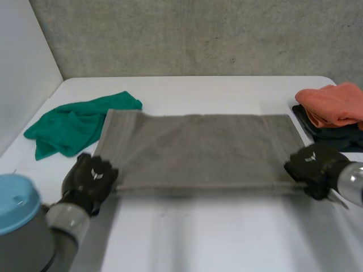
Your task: Fold the laundry.
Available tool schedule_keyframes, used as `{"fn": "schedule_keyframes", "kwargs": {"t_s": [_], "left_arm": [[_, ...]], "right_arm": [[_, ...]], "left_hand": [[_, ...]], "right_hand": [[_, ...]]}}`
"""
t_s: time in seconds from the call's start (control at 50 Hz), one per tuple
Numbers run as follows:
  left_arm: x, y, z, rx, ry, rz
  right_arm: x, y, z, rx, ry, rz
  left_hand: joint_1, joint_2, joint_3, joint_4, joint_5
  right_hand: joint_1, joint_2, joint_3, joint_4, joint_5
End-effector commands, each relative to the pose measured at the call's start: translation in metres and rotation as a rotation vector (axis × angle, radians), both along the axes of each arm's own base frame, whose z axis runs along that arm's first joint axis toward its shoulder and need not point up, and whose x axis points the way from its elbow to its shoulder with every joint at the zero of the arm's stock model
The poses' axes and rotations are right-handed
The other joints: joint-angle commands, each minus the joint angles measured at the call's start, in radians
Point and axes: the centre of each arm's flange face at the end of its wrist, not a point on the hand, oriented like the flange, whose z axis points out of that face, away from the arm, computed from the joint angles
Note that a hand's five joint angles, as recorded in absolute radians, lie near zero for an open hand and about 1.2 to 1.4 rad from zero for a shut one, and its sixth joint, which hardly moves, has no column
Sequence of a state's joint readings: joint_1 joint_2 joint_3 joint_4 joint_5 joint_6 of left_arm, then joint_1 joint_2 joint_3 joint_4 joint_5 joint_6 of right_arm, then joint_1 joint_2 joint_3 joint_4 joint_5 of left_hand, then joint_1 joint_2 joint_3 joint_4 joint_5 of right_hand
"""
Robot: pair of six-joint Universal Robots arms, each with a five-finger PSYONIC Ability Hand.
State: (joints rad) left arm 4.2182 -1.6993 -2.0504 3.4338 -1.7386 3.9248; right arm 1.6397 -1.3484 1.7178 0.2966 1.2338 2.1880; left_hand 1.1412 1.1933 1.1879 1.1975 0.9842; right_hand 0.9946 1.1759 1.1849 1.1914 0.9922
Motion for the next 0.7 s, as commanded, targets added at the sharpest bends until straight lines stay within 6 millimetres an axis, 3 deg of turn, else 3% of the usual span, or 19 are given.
{"fn": "schedule_keyframes", "kwargs": {"t_s": [0.02, 0.1, 0.16, 0.2, 0.3, 0.36, 0.48, 0.58, 0.7], "left_arm": [[0.031, 0.064, 0.007, 0.218, -0.209, -0.071], [0.025, 0.068, 0.012, 0.242, -0.172, -0.134], [0.015, 0.053, 0.017, 0.181, -0.106, -0.154], [0.008, 0.040, 0.018, 0.143, -0.077, -0.151], [-0.013, -0.021, 0.006, 0.037, -0.032, -0.096], [-0.020, -0.053, -0.003, -0.007, -0.026, -0.047], [-0.036, -0.099, -0.016, -0.090, -0.019, 0.005], [-0.052, -0.141, -0.032, -0.149, -0.003, 0.017], [-0.056, -0.172, -0.037, -0.197, 0.026, 0.036]], "right_arm": [[-0.024, 0.049, 0.032, 0.113, 0.199, 0.068], [-0.029, 0.054, 0.032, 0.120, 0.238, 0.096], [-0.029, 0.049, 0.026, 0.100, 0.243, 0.102], [-0.030, 0.033, 0.016, 0.080, 0.250, 0.094], [-0.029, -0.013, -0.005, -0.011, 0.252, 0.036], [-0.017, -0.037, -0.009, -0.104, 0.245, 0.013], [0.014, -0.082, -0.022, -0.300, 0.249, 0.031], [0.024, -0.119, -0.032, -0.427, 0.225, 0.026], [0.032, -0.154, -0.047, -0.551, 0.206, 0.014]], "left_hand": [[0.255, 0.203, 0.208, 0.199, 0.238], [0.255, 0.203, 0.208, 0.199, 0.238], [0.255, 0.203, 0.208, 0.199, 0.238], [0.255, 0.203, 0.208, 0.199, 0.238], [0.255, 0.203, 0.208, 0.199, 0.238], [0.255, 0.203, 0.208, 0.199, 0.238], [0.255, 0.203, 0.208, 0.199, 0.238], [0.255, 0.203, 0.208, 0.199, 0.238], [0.255, 0.203, 0.208, 0.199, 0.238]], "right_hand": [[0.402, 0.220, 0.211, 0.205, 0.229], [0.402, 0.220, 0.211, 0.205, 0.229], [0.402, 0.220, 0.211, 0.205, 0.229], [0.402, 0.220, 0.211, 0.205, 0.229], [0.402, 0.220, 0.211, 0.205, 0.229], [0.402, 0.220, 0.211, 0.205, 0.229], [0.402, 0.220, 0.211, 0.205, 0.229], [0.402, 0.220, 0.211, 0.205, 0.229], [0.402, 0.220, 0.211, 0.205, 0.229]]}}
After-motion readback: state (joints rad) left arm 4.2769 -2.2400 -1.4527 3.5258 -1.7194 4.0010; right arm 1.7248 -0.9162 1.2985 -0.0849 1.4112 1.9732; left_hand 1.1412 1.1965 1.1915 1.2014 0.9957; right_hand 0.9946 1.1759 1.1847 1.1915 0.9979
